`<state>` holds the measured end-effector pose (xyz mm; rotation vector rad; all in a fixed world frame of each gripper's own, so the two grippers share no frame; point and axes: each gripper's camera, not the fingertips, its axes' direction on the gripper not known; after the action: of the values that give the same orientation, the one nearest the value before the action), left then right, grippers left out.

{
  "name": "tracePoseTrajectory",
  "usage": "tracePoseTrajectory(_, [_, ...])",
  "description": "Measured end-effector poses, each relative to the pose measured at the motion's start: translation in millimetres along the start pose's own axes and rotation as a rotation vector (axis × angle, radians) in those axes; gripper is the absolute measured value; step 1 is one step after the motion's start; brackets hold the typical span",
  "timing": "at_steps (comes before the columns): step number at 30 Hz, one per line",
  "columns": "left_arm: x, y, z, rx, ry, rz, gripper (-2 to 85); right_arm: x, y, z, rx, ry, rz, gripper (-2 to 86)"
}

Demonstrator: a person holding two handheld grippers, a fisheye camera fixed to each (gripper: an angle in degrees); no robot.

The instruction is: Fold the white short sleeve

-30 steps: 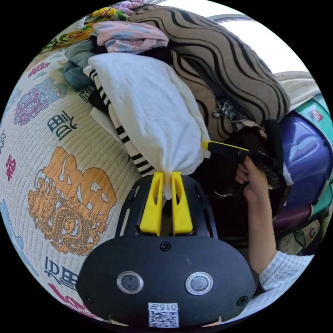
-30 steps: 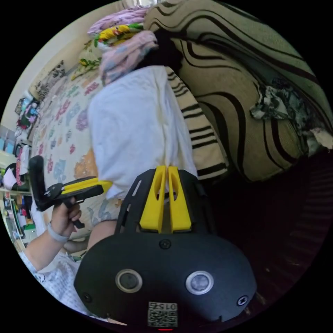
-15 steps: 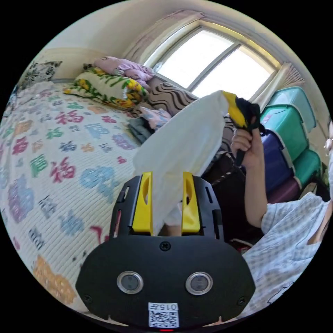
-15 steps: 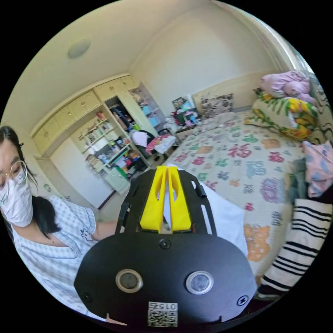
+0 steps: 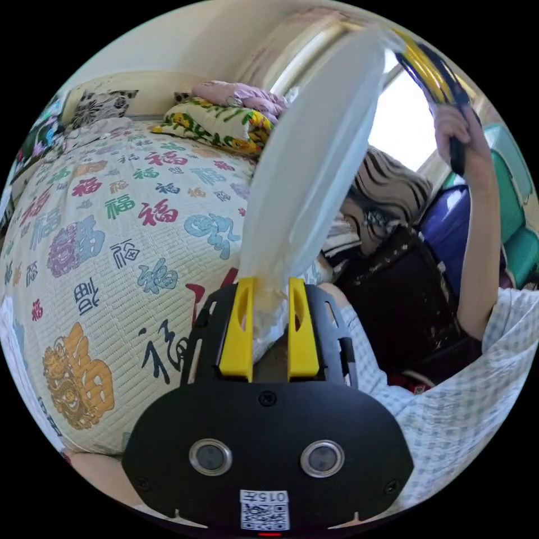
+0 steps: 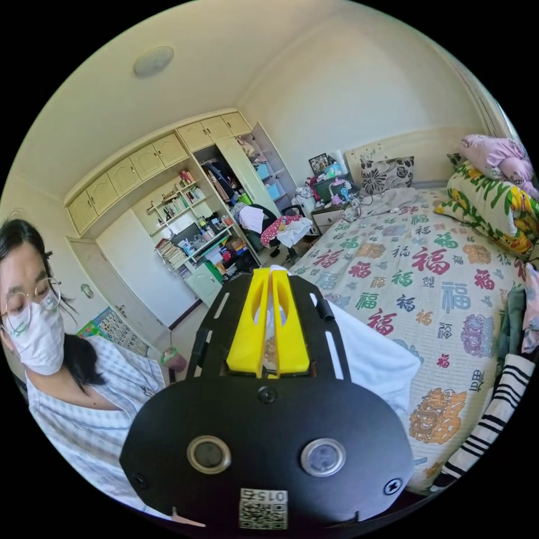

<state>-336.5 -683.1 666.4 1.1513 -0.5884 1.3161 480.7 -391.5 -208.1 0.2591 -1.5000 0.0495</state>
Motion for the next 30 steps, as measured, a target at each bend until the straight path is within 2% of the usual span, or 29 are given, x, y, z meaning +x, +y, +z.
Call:
tracePoseTrajectory(2, [-7.5,-5.3,-22.0,0.099,0.071,-0.023,7.0,-14.2,-1.5,-15.0,0.008,0.017,-0.021,-0.3])
tracePoseTrajectory(3, [-13.9,-10.0,-36.2,0.150,0.103,-0.048,10.7,-21.7,-1.9,-24.9,0.020,0.007,-0.025,-0.3])
tracePoseTrajectory(5, [-15.7,-21.5,-48.7,0.134,0.049,-0.065,15.0,-32.0,-2.6,-38.6,0.044,-0.028,-0.036,-0.4])
tracePoseTrajectory(7, [4.1,-38.2,-45.8,0.044,0.077,0.059,16.1,-43.8,-4.0,-52.3,0.083,-0.068,-0.044,-0.4])
tracePoseTrajectory(8, [10.9,-41.4,-43.9,0.024,0.083,0.092,15.3,-46.7,-4.3,-55.0,0.092,-0.076,-0.048,-0.4])
tracePoseTrajectory(11, [29.6,-52.0,-44.5,0.018,-0.090,0.109,10.9,-60.9,-6.1,-67.4,0.116,-0.099,-0.065,-0.3])
tracePoseTrajectory(13, [24.2,-56.5,-56.9,0.063,-0.051,0.060,3.4,-71.4,-5.9,-81.0,0.118,-0.093,-0.078,-0.4])
tracePoseTrajectory(17, [24.1,-67.5,-78.1,0.069,-0.057,0.025,-0.3,-80.9,-4.6,-103.2,0.117,-0.039,-0.081,-0.3])
tracePoseTrajectory(20, [52.1,-81.5,-130.4,0.187,-0.190,0.073,-0.7,-82.2,-0.9,-122.5,0.133,0.027,-0.061,-0.2])
tracePoseTrajectory(22, [79.4,-98.1,-195.9,0.328,-0.293,0.142,-0.8,-78.9,2.4,-143.9,0.174,0.046,-0.032,-0.2])
tracePoseTrajectory(25, [114.1,-120.8,-282.2,0.519,-0.348,0.236,-0.8,-75.9,3.0,-166.1,0.228,0.045,-0.006,-0.2])
tracePoseTrajectory(30, [184.8,-161.1,-363.8,0.619,-0.476,0.429,-0.7,-93.0,-13.0,-177.6,0.285,0.048,-0.092,-0.2])
